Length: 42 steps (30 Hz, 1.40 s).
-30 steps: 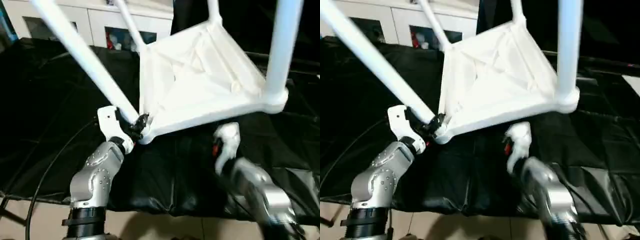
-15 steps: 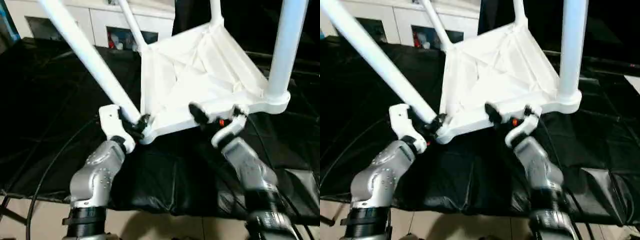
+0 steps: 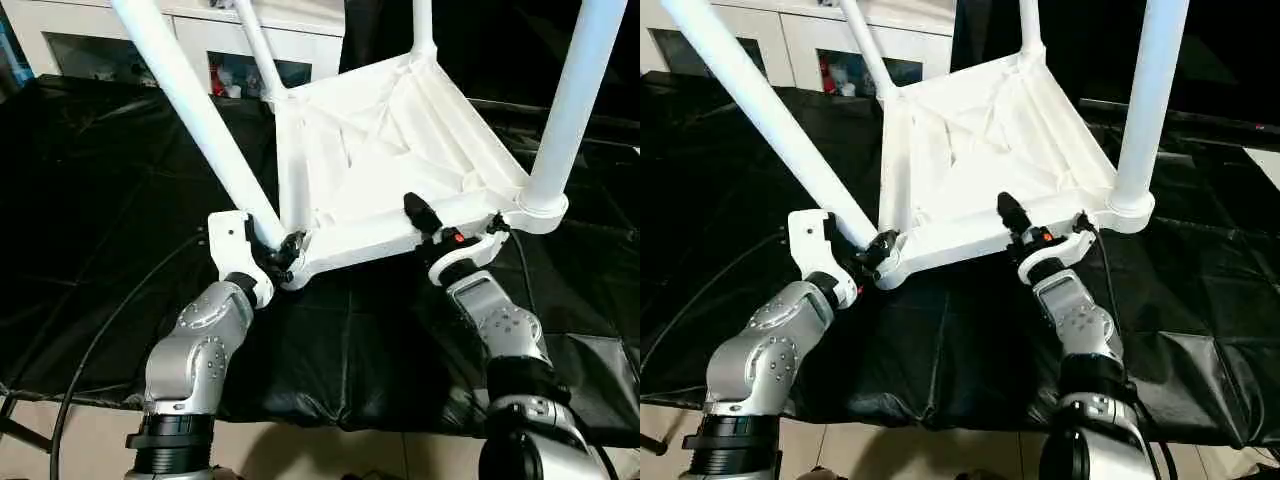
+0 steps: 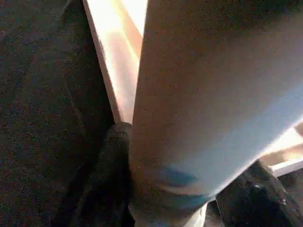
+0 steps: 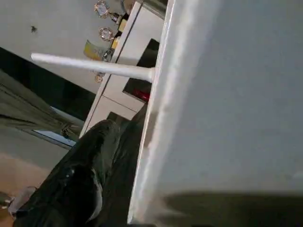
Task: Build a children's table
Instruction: Flip table
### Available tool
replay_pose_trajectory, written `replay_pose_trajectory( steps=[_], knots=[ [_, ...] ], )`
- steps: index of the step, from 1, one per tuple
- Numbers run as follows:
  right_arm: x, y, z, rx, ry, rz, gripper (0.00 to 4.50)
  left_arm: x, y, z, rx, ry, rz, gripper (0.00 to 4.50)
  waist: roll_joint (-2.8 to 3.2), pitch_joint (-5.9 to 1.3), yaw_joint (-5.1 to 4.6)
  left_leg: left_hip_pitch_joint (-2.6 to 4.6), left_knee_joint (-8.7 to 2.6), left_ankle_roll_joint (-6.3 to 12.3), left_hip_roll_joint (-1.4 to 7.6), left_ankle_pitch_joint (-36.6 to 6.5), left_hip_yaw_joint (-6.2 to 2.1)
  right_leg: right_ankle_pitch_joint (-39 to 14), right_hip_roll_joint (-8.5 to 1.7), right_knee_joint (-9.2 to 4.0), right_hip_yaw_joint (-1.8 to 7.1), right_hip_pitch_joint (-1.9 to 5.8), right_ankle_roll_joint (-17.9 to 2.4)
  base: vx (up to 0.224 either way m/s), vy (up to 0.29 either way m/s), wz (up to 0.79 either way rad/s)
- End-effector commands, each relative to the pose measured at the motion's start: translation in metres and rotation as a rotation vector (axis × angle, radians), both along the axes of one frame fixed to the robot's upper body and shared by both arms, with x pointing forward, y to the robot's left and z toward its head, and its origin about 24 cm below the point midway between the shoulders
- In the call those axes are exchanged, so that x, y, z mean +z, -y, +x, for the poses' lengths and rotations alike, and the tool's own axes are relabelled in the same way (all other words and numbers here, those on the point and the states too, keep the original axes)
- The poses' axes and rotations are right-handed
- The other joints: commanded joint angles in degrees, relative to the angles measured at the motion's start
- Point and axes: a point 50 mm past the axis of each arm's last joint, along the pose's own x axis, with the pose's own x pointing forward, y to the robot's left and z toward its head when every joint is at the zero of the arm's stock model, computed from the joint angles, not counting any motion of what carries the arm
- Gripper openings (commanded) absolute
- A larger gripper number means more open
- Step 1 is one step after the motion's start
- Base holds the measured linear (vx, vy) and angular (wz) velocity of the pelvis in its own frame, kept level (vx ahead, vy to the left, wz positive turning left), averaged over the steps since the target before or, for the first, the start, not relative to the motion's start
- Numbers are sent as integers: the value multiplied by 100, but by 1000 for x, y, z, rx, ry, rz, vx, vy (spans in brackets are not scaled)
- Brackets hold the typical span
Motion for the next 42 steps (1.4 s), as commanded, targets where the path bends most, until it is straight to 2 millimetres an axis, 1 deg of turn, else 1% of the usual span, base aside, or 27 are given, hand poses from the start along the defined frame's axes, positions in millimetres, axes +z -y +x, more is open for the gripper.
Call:
replay_pose_trajectory(
  steps=[1,2,3,6,7,8,10,14,15,16,17,18,20,21,23,24,26,27,31,33,34,37,38,39,40,41,42],
  knots=[
    [17,1,8,2,52,22,321,12,14,-2,-78,64,-55,219,-15,-426,42,17,-315,228,30,-378,62,-472,-265,-323,209,375,-914,0,0,0],
    [17,1,8,1,51,26,315,12,14,-2,-76,70,-47,219,-5,-432,46,20,-312,235,29,-335,61,-402,-266,-313,210,377,-932,0,0,0],
    [17,2,8,-1,51,28,293,12,14,-2,-76,74,-41,219,-9,-426,45,23,-313,249,31,-346,65,-394,-261,-320,208,369,-938,0,0,0],
    [17,2,8,-4,47,26,279,12,15,-1,-94,84,-44,219,-11,-429,53,25,-312,247,29,-342,68,-399,-263,-315,208,370,-959,0,0,0],
    [17,2,8,-4,47,27,268,12,15,-2,-98,85,-39,254,-14,-429,54,25,-311,248,27,-343,69,-402,-263,-316,209,371,-957,0,0,0],
    [17,2,8,-6,46,26,268,12,15,-2,-100,84,-33,254,-9,-431,58,23,-312,247,28,-347,67,-412,-266,-315,209,374,-954,0,0,0],
    [19,4,9,-17,53,6,239,11,14,-3,-127,86,-19,292,-5,-431,65,26,-313,234,25,-324,66,-425,-264,-314,207,368,-940,0,0,0],
    [27,9,11,-52,65,-28,217,11,11,-11,-195,86,-8,309,-4,-434,70,27,-310,230,33,-277,68,-277,-264,-285,207,367,-1004,0,0,0],
    [33,14,10,-80,76,-45,212,9,6,-17,-234,88,6,324,6,-427,70,38,-316,225,33,-317,70,-329,-260,-290,206,360,-983,0,0,0],
    [33,14,10,-82,77,-46,212,9,5,-18,-237,88,7,324,53,-427,78,40,-319,205,30,-314,60,-327,-263,-280,205,363,-975,0,0,0],
    [38,21,9,-122,83,-57,210,5,-1,-27,-290,78,38,336,34,-421,56,40,-319,193,26,-360,76,-370,-246,-295,207,349,-954,0,0,0],
    [41,26,9,-146,87,-61,209,1,-5,-32,-324,71,70,341,38,-430,67,37,-324,163,28,-308,63,-370,-251,-278,207,363,-917,0,0,0],
    [47,34,7,-188,98,-81,208,-4,-13,-43,-390,61,140,351,64,-412,71,66,-330,147,18,-348,69,-468,-222,-286,204,323,-837,0,0,0],
    [53,43,6,-225,117,-126,207,-7,-19,-54,-477,73,217,363,82,-400,78,76,-346,109,24,-413,63,-602,-227,-306,203,318,-786,0,0,0],
    [59,47,4,-250,130,-175,205,0,-20,-59,-518,129,231,376,98,-385,83,99,-353,36,28,-521,81,-730,-214,-315,214,288,-735,0,0,0],
    [62,49,2,-256,142,-219,204,8,-19,-60,-531,170,225,389,107,-381,119,125,-355,-19,37,-606,97,-752,-213,-319,225,273,-731,0,0,0],
    [67,52,0,-274,154,-279,204,17,-17,-61,-556,222,247,400,107,-352,168,132,-379,-118,43,-829,104,-928,-217,-345,227,258,-724,0,0,0],
    [70,53,-2,-289,157,-313,203,24,-15,-60,-568,259,274,413,99,-352,180,124,-389,-172,37,-909,97,-1045,-219,-350,229,263,-653,0,0,0],
    [77,54,-8,-326,159,-465,202,40,-7,-58,-622,298,368,435,75,-353,161,65,-387,-264,11,-823,82,-1123,-219,-328,241,301,-416,0,0,0],
    [79,54,-12,-345,152,-508,202,52,-2,-57,-642,347,389,448,67,-361,155,54,-372,-272,-9,-799,87,-1099,-210,-319,251,298,-386,0,0,0],
    [80,53,-15,-358,147,-531,202,59,1,-58,-669,378,392,450,78,-364,174,83,-370,-294,-4,-815,87,-1162,-214,-328,255,281,-345,0,0,0],
    [82,54,-21,-397,127,-599,200,77,14,-66,-785,475,420,450,67,-360,161,67,-378,-323,-7,-835,77,-1159,-199,-320,248,288,-332,0,0,0],
    [82,54,-21,-410,119,-643,200,83,18,-67,-806,509,430,450,71,-355,173,88,-372,-319,-11,-900,87,-1230,-196,-333,251,261,-319,0,0,0],
    [82,54,-22,-415,117,-674,200,86,20,-66,-810,528,440,450,103,-348,157,73,-380,-361,-17,-932,81,-1302,-188,-346,251,267,-287,0,0,0],
    [83,53,-22,-423,113,-731,200,93,22,-61,-786,558,460,450,89,-352,153,80,-377,-376,-18,-967,80,-1326,-187,-342,250,264,-271,0,0,0],
    [83,53,-22,-423,113,-731,200,93,22,-61,-786,558,460,450,74,-348,142,65,-375,-397,-33,-1013,76,-1427,-181,-351,254,272,-214,0,0,0],
    [83,51,-22,-426,101,-765,200,101,22,-51,-725,583,486,450,63,-333,123,48,-381,-408,-41,-1079,69,-1583,-183,-371,261,273,-154,0,0,0]
  ],
)
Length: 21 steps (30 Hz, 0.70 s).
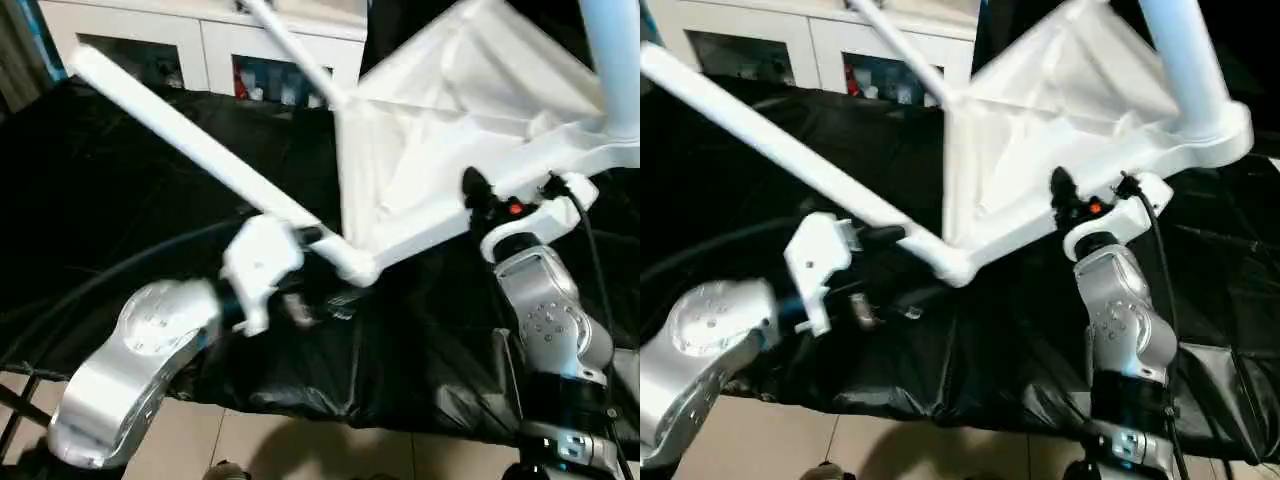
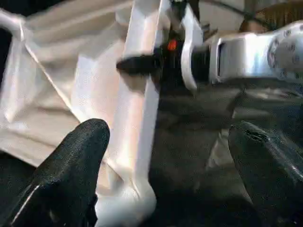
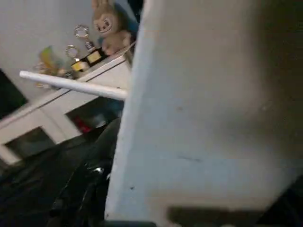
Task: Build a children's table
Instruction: Flip table
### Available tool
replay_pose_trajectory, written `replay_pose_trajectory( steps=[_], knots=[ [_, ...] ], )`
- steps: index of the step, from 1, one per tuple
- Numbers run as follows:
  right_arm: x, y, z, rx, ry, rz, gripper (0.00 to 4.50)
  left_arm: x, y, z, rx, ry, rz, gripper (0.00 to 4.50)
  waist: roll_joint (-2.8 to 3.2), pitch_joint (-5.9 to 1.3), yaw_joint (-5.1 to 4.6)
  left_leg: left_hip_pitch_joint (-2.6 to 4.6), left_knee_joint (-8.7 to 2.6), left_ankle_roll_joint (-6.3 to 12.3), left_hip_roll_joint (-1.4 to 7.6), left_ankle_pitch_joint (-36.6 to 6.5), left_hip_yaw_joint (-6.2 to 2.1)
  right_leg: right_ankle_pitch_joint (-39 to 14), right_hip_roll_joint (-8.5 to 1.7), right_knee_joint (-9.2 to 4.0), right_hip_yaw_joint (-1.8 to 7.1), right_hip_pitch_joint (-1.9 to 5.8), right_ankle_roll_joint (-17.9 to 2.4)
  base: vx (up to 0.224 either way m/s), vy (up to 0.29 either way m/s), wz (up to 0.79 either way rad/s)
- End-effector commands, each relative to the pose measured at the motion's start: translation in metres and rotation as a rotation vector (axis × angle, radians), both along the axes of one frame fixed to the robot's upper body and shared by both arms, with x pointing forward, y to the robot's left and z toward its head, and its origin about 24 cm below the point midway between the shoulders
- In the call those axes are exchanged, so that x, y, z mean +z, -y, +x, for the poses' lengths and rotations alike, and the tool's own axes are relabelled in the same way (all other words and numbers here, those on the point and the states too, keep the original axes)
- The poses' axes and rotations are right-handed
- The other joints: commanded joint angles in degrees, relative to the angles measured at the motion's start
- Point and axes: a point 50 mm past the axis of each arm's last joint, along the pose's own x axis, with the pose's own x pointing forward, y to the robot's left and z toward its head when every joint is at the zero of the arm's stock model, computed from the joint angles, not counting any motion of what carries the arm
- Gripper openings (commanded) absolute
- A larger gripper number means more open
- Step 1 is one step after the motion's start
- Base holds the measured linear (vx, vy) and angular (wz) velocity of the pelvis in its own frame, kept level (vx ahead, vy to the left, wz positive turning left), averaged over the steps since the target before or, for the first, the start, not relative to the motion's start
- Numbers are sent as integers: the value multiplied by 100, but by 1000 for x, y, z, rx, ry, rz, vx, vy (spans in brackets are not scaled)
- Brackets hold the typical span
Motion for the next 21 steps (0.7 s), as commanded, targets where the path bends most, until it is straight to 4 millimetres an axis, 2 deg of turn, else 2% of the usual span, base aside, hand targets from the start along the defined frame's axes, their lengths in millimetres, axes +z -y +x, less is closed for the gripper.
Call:
replay_pose_trajectory(
  steps=[1,2,3,5,7,8,9,10,11,13,14,15,16,18,21],
  knots=[
    [8,13,-3,-84,1,-154,200,8,-2,11,77,50,6,450,5,-357,-62,41,-379,-346,-11,-1201,59,-1665,-166,-467,218,253,-167,0,0,0],
    [8,12,-3,-78,-8,-176,200,14,-3,17,98,72,2,450,-5,-368,-59,62,-362,-335,-23,-1258,62,-1803,-168,-487,223,239,-96,0,0,0],
    [9,11,-3,-77,-17,-204,200,21,-4,22,122,114,12,450,-8,-368,-63,44,-363,-322,-33,-1263,51,-1911,-163,-497,218,245,-41,0,0,0],
    [10,11,-2,-78,-37,-258,200,38,-8,31,148,212,49,450,-11,-375,-55,53,-359,-305,-42,-1252,40,-1971,-149,-503,218,230,29,0,0,0],
    [11,10,-2,-83,-45,-271,200,43,-10,34,157,245,65,450,-11,-382,-60,34,-364,-314,-38,-1182,25,-1876,-155,-481,226,244,26,0,0,0],
    [12,11,-2,-87,-50,-299,200,52,-11,37,165,293,73,450,-80,-388,-66,20,-357,-299,-33,-1075,35,-1708,-151,-463,235,245,-10,0,0,0],
    [14,11,-1,-91,-55,-332,200,64,-13,40,184,362,68,450,-29,-403,-25,64,-346,-296,-33,-1011,48,-1567,-141,-439,254,210,-55,0,0,0],
    [15,11,0,-88,-63,-370,200,75,-14,41,176,429,74,450,-22,-399,-28,61,-346,-294,-35,-991,49,-1477,-130,-436,258,205,-79,0,0,0],
    [16,11,0,-85,-68,-399,200,81,-14,40,164,472,88,450,-38,-404,-30,31,-350,-323,-41,-941,39,-1365,-130,-416,256,247,-101,0,0,0],
    [19,11,1,-88,-77,-436,200,88,-14,41,158,516,127,450,-31,-410,-24,31,-344,-375,-36,-894,37,-1232,-140,-400,257,250,-108,0,0,0],
    [20,12,2,-99,-84,-450,200,93,-14,43,168,549,140,450,-57,-406,-27,43,-342,-387,-31,-958,49,-1222,-147,-401,266,235,-125,0,0,0],
    [21,13,2,-109,-90,-464,199,97,-13,44,177,581,150,450,-54,-405,-15,55,-347,-401,-27,-1052,46,-1327,-147,-413,264,229,-115,0,0,0],
    [22,13,3,-116,-96,-485,198,101,-13,45,182,617,158,450,-82,-407,-18,47,-347,-405,-26,-1075,44,-1368,-152,-413,263,237,-109,0,0,0],
    [24,12,4,-124,-104,-529,196,108,-12,48,189,678,167,450,-63,-410,-7,61,-349,-457,-19,-1185,33,-1495,-163,-422,262,219,-94,0,0,0],
    [25,7,5,-132,-110,-579,195,118,-10,48,195,763,166,450,-78,-410,-19,58,-349,-508,-13,-1337,22,-1596,-175,-422,257,214,-105,0,0,0]
  ],
)
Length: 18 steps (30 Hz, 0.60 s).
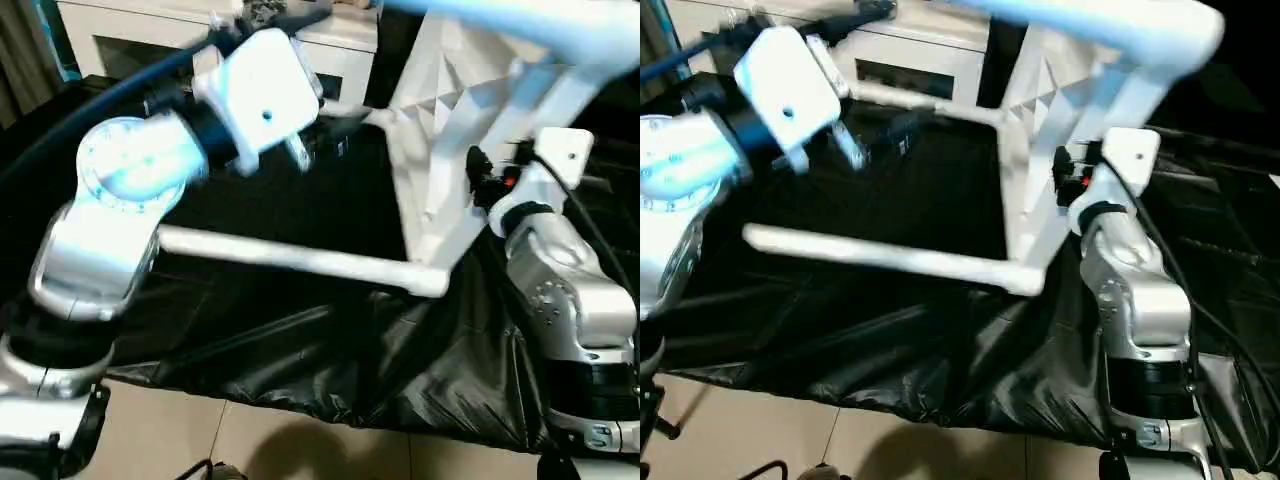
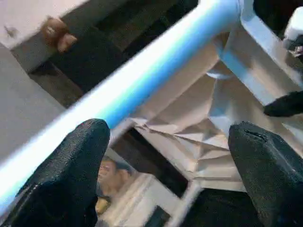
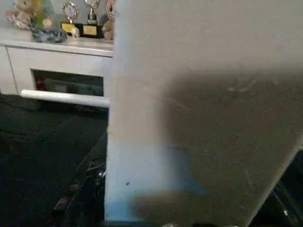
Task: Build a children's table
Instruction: Flip table
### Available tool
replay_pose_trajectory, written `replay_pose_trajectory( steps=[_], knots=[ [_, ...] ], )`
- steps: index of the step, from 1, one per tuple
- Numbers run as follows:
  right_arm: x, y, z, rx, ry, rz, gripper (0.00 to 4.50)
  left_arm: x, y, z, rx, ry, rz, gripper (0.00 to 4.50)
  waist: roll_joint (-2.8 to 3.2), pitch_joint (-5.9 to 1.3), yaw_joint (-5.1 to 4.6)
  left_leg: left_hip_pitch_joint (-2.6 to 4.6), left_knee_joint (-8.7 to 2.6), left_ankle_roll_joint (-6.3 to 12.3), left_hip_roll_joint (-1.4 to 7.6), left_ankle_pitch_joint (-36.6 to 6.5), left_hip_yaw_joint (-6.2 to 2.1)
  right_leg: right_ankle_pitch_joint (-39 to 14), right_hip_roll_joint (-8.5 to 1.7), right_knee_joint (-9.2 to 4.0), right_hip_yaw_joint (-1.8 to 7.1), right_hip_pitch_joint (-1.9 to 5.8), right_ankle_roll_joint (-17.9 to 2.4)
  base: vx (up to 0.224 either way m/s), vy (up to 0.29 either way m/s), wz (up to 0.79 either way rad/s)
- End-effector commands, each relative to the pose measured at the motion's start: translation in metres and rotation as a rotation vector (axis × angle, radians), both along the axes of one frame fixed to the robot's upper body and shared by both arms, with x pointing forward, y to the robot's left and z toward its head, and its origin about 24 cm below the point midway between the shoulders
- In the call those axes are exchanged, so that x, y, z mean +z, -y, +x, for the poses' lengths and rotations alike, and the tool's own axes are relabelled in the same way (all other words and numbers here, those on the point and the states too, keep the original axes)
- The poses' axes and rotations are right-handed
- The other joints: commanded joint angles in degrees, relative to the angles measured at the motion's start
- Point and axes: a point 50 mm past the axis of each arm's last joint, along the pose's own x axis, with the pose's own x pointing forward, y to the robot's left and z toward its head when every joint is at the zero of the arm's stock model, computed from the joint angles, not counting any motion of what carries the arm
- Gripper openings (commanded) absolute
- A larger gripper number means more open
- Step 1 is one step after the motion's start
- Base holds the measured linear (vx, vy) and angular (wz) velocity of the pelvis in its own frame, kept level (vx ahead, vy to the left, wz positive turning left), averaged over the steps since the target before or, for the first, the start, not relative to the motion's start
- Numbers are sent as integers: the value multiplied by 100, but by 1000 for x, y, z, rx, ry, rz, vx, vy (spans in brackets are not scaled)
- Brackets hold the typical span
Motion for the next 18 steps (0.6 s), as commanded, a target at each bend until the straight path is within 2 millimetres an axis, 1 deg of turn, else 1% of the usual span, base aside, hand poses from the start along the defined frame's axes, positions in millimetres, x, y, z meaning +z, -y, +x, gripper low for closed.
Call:
replay_pose_trajectory(
  steps=[1,4,6,8,9,10,11,12,13,14,15,16,18],
  knots=[
    [-7,15,-1,-107,-55,-55,194,5,4,-1,-11,51,17,450,82,-351,-58,95,-398,-515,24,-1327,28,-1581,-179,-419,166,196,-176,0,0,0],
    [-13,0,0,-66,-70,-55,194,8,8,-3,-48,104,19,450,65,-347,-64,78,-402,-531,23,-1353,26,-1559,-188,-418,166,198,-184,0,0,0],
    [-15,-10,1,-7,-75,-47,194,4,7,2,-16,115,57,450,60,-357,-79,61,-403,-523,29,-1314,15,-1469,-186,-405,165,210,-172,0,0,0],
    [-17,-18,2,51,-72,-73,194,4,5,8,29,131,55,450,60,-360,-89,66,-398,-529,24,-1328,15,-1470,-185,-403,165,211,-161,0,0,0],
    [-17,-19,3,62,-71,-78,229,5,5,10,36,134,51,450,56,-364,-104,59,-398,-534,22,-1301,11,-1416,-187,-392,166,220,-178,0,0,0],
    [-18,-20,3,65,-67,-94,250,7,3,15,80,165,58,450,22,-365,-102,53,-397,-529,25,-1279,9,-1400,-189,-392,163,230,-183,0,0,0],
    [-19,-19,4,63,-67,-103,264,9,1,19,115,185,56,450,19,-366,-104,48,-391,-501,24,-1246,10,-1367,-191,-389,168,230,-185,0,0,0],
    [-20,-18,5,60,-67,-101,266,14,-3,28,188,237,60,450,38,-366,-115,62,-389,-512,25,-1251,10,-1336,-189,-388,169,221,-204,0,0,0],
    [-21,-18,5,61,-68,-94,271,16,-4,30,210,254,61,450,3,-366,-127,58,-388,-502,24,-1279,3,-1358,-193,-395,165,233,-215,0,0,0],
    [-21,-18,5,61,-68,-94,285,16,-4,30,210,254,61,450,6,-363,-132,54,-392,-495,26,-1284,-1,-1362,-197,-394,166,233,-228,0,0,0],
    [-22,-16,6,46,-67,-107,298,20,-8,37,256,279,52,450,-6,-376,-139,53,-377,-481,23,-1211,5,-1271,-200,-385,168,236,-268,0,0,0],
    [-22,-16,6,45,-67,-107,305,21,-8,38,258,280,52,450,-9,-381,-140,41,-371,-470,17,-1147,5,-1189,-198,-374,169,247,-291,0,0,0],
    [-24,-14,7,32,-69,-111,305,24,-9,44,286,296,48,450,-2,-401,-140,28,-356,-426,18,-811,9,-668,-192,-317,172,268,-423,0,0,0]
  ],
)
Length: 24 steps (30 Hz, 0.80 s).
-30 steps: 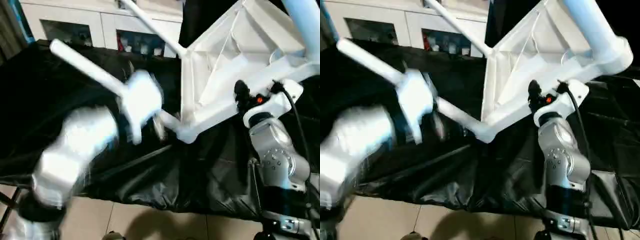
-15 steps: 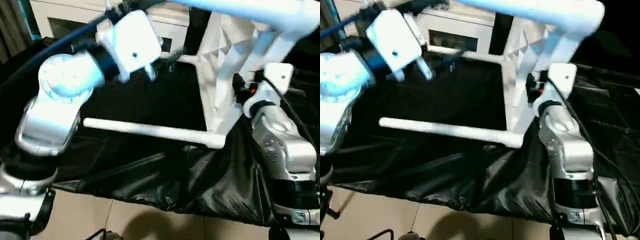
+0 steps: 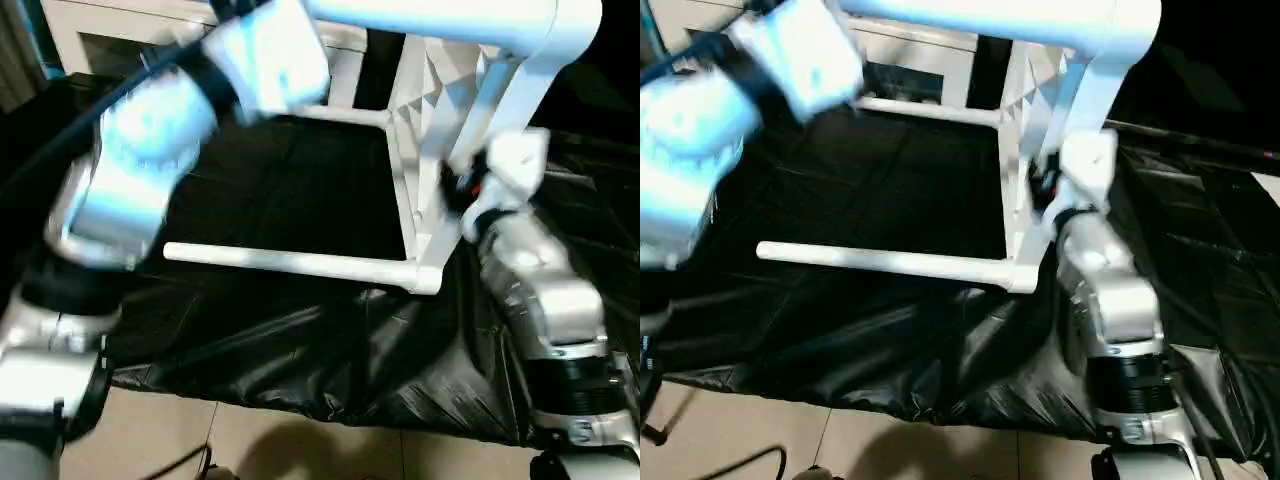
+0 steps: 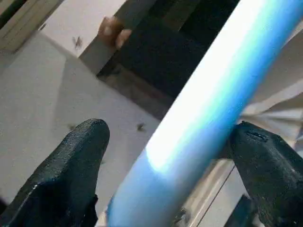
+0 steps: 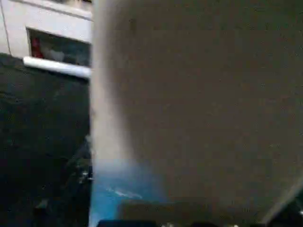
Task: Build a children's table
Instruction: Flip table
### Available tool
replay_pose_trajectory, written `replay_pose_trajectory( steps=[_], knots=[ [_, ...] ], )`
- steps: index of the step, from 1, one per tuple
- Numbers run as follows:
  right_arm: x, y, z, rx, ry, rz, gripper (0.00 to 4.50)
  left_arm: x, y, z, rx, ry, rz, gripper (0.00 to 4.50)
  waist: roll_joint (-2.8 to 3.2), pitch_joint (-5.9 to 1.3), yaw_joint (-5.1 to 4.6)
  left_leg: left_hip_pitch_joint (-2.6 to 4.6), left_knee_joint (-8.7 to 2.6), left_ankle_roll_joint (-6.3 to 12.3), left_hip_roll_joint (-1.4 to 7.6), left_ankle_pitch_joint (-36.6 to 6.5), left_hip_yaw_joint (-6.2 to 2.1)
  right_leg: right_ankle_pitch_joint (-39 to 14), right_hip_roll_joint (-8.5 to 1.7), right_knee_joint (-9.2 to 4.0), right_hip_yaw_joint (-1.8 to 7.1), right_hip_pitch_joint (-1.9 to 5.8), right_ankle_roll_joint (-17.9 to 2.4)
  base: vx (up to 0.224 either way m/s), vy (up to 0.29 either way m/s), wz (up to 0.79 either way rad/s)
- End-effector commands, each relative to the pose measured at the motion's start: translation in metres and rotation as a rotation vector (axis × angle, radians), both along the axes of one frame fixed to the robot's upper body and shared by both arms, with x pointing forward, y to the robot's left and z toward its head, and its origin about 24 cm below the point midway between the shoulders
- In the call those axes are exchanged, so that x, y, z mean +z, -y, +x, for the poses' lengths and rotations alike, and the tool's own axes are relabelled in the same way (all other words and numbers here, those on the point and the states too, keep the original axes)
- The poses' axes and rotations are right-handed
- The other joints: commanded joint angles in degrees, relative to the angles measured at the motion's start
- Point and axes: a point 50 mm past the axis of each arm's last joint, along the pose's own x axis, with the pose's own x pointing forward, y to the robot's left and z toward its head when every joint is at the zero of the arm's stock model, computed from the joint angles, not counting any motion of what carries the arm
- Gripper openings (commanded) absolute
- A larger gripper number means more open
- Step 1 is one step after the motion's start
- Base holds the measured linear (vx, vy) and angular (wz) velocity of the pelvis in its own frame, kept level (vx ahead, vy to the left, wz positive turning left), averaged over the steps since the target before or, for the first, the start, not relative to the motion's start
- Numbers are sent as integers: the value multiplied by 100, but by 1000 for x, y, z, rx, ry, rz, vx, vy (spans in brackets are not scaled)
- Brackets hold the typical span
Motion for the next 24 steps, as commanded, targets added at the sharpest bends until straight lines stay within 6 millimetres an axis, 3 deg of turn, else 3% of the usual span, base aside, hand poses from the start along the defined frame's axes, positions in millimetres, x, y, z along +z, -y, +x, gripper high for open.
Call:
replay_pose_trajectory(
  steps=[1,7,15,17,24],
  knots=[
    [-1,6,0,-24,6,-13,305,4,2,3,9,26,8,450,64,-393,10,61,-354,-411,17,-758,26,-563,-199,-316,177,300,-450,0,0,0],
    [-10,9,1,-27,-9,-30,305,2,8,9,-9,17,9,450,79,-380,22,80,-359,-367,29,-835,33,-528,-216,-319,173,296,-619,0,0,0],
    [-19,10,1,-11,-30,-19,308,-3,14,12,-47,-9,36,381,70,-375,52,84,-368,-349,43,-1014,25,-807,-235,-347,169,283,-594,0,0,0],
    [-20,9,1,-7,-30,-14,270,-3,13,12,-39,-7,35,361,75,-373,58,86,-369,-347,45,-1016,27,-789,-235,-345,169,281,-611,0,0,0],
    [-19,7,3,17,-11,-13,224,1,4,18,3,-13,18,303,50,-367,105,96,-375,-351,46,-1021,31,-881,-244,-355,171,269,-576,0,0,0]
  ],
)
